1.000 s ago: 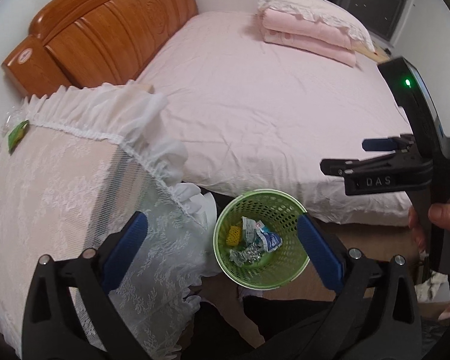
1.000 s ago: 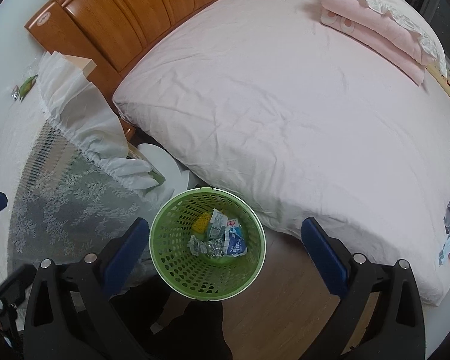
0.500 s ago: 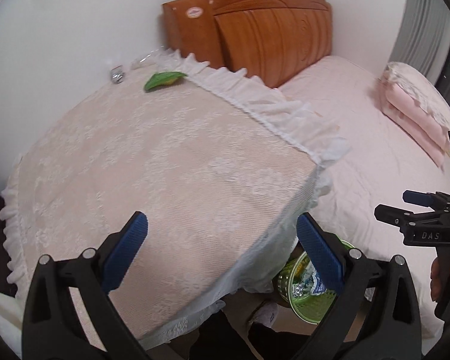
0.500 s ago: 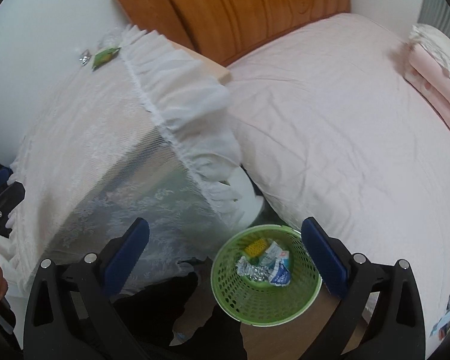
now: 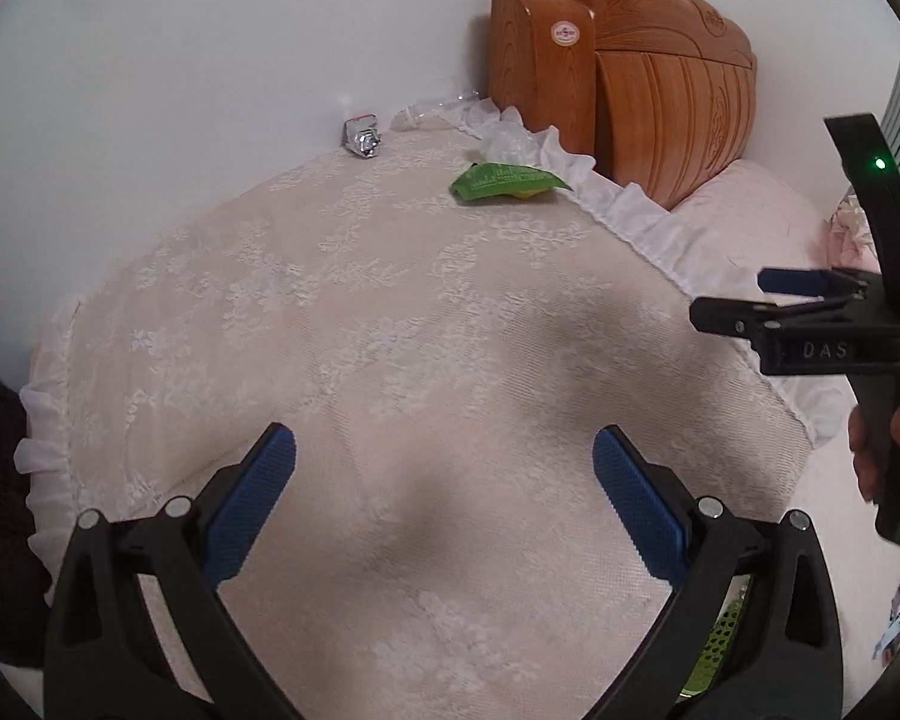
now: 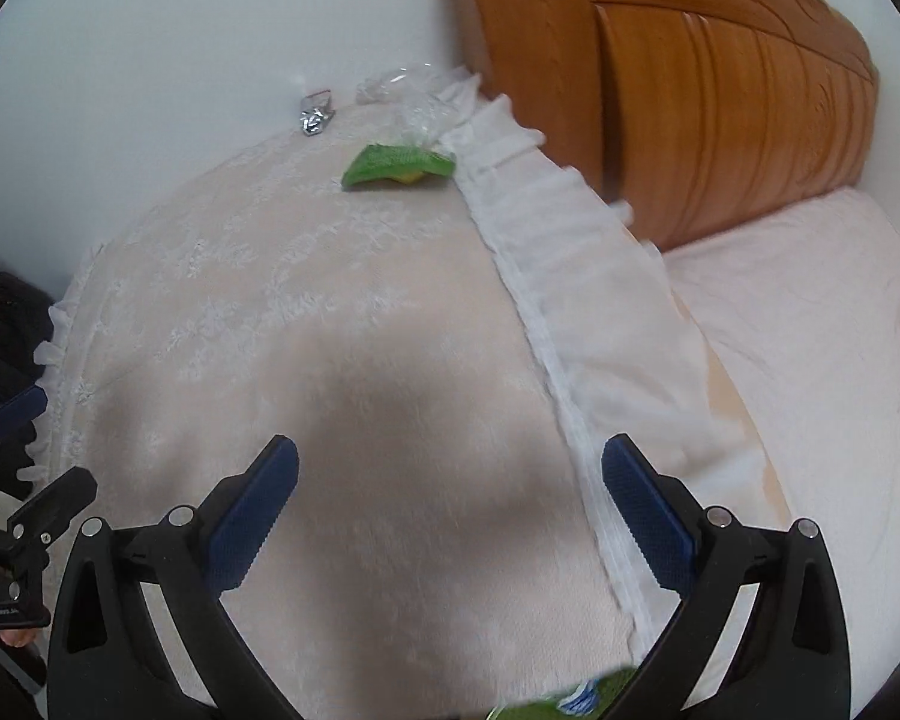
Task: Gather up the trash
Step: 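Move both tools back over the bed toward the green bag, then grasp the green snack bag with the right tool while the left tool grasps the clear plastic bag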
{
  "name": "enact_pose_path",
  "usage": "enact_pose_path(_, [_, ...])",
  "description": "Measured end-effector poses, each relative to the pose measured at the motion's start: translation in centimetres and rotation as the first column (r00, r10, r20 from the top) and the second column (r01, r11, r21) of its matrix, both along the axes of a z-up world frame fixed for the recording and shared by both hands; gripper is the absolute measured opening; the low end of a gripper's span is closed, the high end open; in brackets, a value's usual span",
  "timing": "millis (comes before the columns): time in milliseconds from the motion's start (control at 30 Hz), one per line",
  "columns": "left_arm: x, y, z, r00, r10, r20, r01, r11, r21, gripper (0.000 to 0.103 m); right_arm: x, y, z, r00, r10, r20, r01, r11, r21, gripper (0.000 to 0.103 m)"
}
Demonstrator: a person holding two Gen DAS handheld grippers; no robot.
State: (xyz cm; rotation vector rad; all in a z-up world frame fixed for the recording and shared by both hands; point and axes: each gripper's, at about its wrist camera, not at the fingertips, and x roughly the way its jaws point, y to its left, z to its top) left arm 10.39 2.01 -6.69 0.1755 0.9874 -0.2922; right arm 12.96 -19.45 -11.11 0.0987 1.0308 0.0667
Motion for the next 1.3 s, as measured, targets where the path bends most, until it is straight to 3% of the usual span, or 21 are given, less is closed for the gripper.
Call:
enact_pose_path(167, [4.5, 2.9, -1.2, 1.000, -0.004, -0.011, 0.004, 1.000, -0.016, 0.095, 9.0, 2.6, -0.2, 0.977, 0.213, 0.028, -0.209, 0.972, -0.108, 0.100])
enact_pose_path(300, [7.1, 4.5, -1.8, 1.000, -0.005, -0.006, 0.005, 1.000, -0.023, 0.095, 15.8, 4.9, -1.5, 0.931, 0.365, -0.025, -0.356, 0.889, -0.287, 0.100])
enact_pose_path(367, [8.1, 5.3, -2.0, 1.000, 0.000, -0.005, -0.001, 0.999, -0.034, 0.095, 17.7, 5.6, -2.0, 0.918, 0.394, -0.050, -0.388, 0.864, -0.322, 0.100])
enact_pose_path(433, [8.7, 6.0, -2.1, 1.000, 0.008, -0.007, -0.008, 0.999, -0.045, 0.095, 19.7, 6.4, -2.9, 0.895, 0.437, -0.091, -0.440, 0.826, -0.353, 0.095])
enact_pose_path(533, [9.5, 6.9, -2.3, 1.000, 0.023, -0.011, -0.024, 0.998, -0.056, 0.095, 21.5, 7.0, -4.0, 0.870, 0.470, -0.150, -0.489, 0.787, -0.377, 0.080])
enact_pose_path(600, [9.9, 7.4, -2.4, 0.999, 0.033, -0.015, -0.033, 0.998, -0.061, 0.095, 22.5, 7.1, -4.7, 0.862, 0.472, -0.184, -0.506, 0.777, -0.374, 0.062])
enact_pose_path(667, [10.4, 7.9, -2.6, 0.999, 0.045, -0.019, -0.046, 0.997, -0.066, 0.095, 22.9, 7.1, -4.8, 0.858, 0.476, -0.192, -0.513, 0.782, -0.353, 0.044])
enact_pose_path(800, [11.0, 8.5, -2.9, 0.997, 0.070, -0.031, -0.072, 0.994, -0.081, 0.095, 22.9, 7.1, -4.6, 0.856, 0.479, -0.194, -0.516, 0.784, -0.344, 0.040])
enact_pose_path(867, [11.2, 8.5, -3.0, 0.996, 0.077, -0.035, -0.080, 0.993, -0.085, 0.095, 22.5, 7.0, -4.1, 0.861, 0.476, -0.180, -0.509, 0.803, -0.311, 0.039])
enact_pose_path(1067, [13.1, 6.2, -2.6, 0.998, 0.046, -0.034, -0.050, 0.991, -0.122, 0.095, 19.3, 5.6, -2.1, 0.903, 0.421, -0.079, -0.428, 0.899, -0.097, 0.038])
enact_pose_path(1200, [15.7, 2.3, -2.3, 1.000, -0.010, -0.020, 0.007, 0.987, -0.160, 0.095, 16.0, 3.0, -1.1, 0.958, 0.286, -0.007, -0.285, 0.957, 0.043, 0.038])
enact_pose_path(1300, [18.7, -1.5, -2.8, 0.998, -0.057, -0.028, 0.051, 0.981, -0.187, 0.095, 12.4, 0.8, -0.5, 0.995, 0.098, 0.016, -0.100, 0.989, 0.113, 0.038])
